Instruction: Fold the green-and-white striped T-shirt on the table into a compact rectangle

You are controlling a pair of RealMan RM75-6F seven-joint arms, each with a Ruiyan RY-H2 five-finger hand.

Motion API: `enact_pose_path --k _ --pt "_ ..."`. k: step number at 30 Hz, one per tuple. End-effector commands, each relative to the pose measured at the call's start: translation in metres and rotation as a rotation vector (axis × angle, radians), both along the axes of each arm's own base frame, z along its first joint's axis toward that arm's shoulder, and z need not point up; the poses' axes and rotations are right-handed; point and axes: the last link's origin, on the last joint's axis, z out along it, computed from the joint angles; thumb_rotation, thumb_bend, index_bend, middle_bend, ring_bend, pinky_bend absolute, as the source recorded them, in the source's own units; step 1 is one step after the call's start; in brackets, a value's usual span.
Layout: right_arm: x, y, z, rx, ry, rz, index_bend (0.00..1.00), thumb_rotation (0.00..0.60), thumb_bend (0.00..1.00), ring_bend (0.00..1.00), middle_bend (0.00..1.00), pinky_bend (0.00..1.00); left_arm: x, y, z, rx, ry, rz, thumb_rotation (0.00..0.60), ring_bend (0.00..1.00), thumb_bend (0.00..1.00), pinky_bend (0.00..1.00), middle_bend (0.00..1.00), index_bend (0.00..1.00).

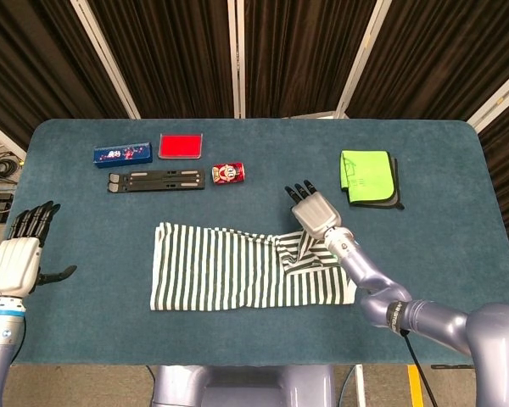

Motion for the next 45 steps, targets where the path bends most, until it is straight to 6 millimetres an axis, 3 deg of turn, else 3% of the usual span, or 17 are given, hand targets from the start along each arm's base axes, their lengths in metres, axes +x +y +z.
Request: enact_pose_path --k 1,12,28,45 --pt "-0.003 0.001 0.001 0.000 0.005 -0.003 0.52 0.600 0.80 0.00 0.00 0.00 0.000 0.000 0.000 0.000 -0.001 0.000 0.600 0.00 0.00 0.00 0.00 0.00" --pt "-0.011 0.002 0.001 0.001 0.027 -0.012 0.56 0.600 0.80 0.00 0.00 0.00 0.001 -0.001 0.001 0.001 -0.003 -0.005 0.600 0.00 0.00 0.00 0.00 0.00" --pt "-0.022 0.025 0.013 0.035 0.040 0.011 0.60 0.600 0.80 0.00 0.00 0.00 0.003 -0.003 0.001 -0.004 -0.011 -0.014 0.600 0.00 0.00 0.00 0.00 0.00" --pt "-0.062 0.059 0.026 0.062 0.076 0.023 0.59 0.600 0.80 0.00 0.00 0.00 0.005 -0.007 -0.001 -0.013 -0.014 -0.022 0.600 0.00 0.00 0.00 0.00 0.00"
